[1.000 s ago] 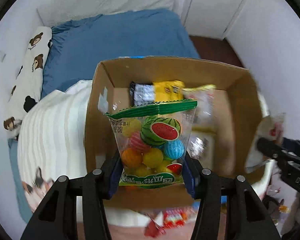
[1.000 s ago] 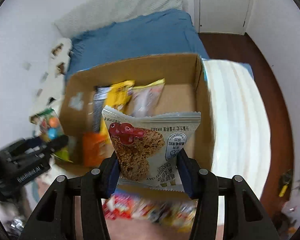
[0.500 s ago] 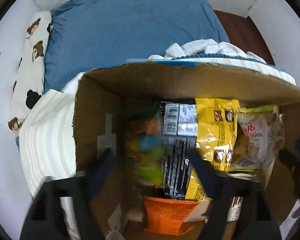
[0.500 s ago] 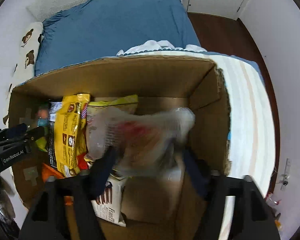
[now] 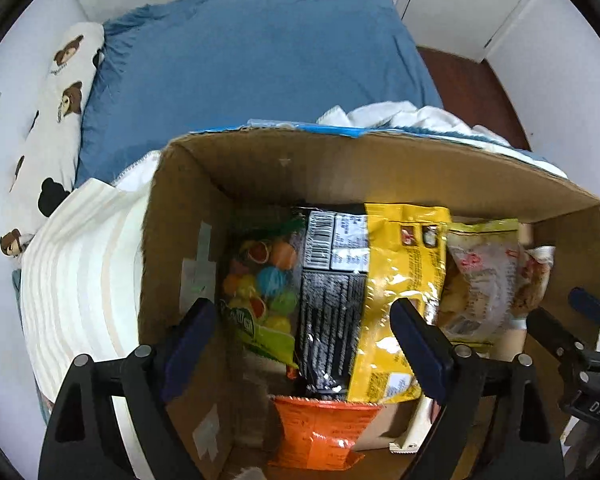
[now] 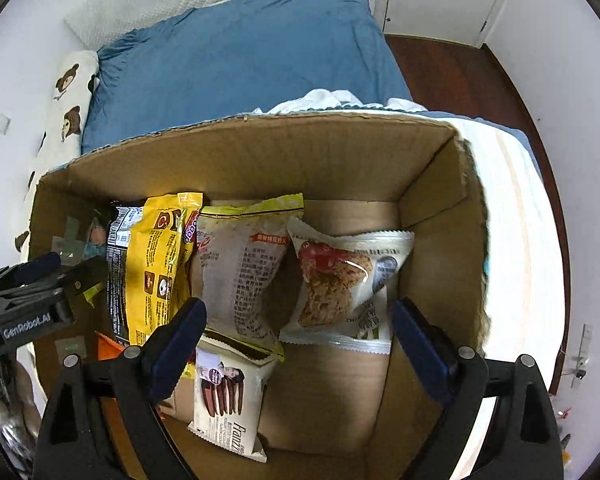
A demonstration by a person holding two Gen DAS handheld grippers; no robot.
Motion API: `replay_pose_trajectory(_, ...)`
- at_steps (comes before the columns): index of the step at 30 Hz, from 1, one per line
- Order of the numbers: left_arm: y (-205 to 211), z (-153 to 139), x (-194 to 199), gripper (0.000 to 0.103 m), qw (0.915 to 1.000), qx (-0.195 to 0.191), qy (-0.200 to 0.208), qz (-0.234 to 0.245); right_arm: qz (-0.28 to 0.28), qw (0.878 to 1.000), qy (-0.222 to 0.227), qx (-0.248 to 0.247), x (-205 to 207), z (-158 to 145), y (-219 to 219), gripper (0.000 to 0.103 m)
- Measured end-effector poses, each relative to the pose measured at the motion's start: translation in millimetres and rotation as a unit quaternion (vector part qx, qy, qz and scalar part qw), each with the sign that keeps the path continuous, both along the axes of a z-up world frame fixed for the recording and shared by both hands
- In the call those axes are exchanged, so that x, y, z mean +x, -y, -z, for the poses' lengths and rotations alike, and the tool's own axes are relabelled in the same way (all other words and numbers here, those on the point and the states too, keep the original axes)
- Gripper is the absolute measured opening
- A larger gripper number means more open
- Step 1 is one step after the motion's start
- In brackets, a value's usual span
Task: Organize snacks
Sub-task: 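Withdraw both tools from the box toward the remaining snacks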
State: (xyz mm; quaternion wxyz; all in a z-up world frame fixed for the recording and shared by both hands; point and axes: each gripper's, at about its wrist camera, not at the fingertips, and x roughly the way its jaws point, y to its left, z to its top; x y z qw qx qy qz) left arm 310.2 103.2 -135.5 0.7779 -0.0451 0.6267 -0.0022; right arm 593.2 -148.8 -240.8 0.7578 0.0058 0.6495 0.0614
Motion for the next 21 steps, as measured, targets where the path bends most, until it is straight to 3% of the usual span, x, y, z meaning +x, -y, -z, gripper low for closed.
replay_pose_trajectory(10, 7, -38, -63, 0.089, 0.9962, -0.003, 0.087, 0.004, -0.001, 0.998, 0.060, -0.015, -61, -29, 2, 0.096)
replay_pose_trajectory(21, 7, -80, -148, 0.089, 0.9858, 0.015, 0.167, -0.002, -0.005, 0.992, 0.122, -0.006, -140, -69, 1, 0.096)
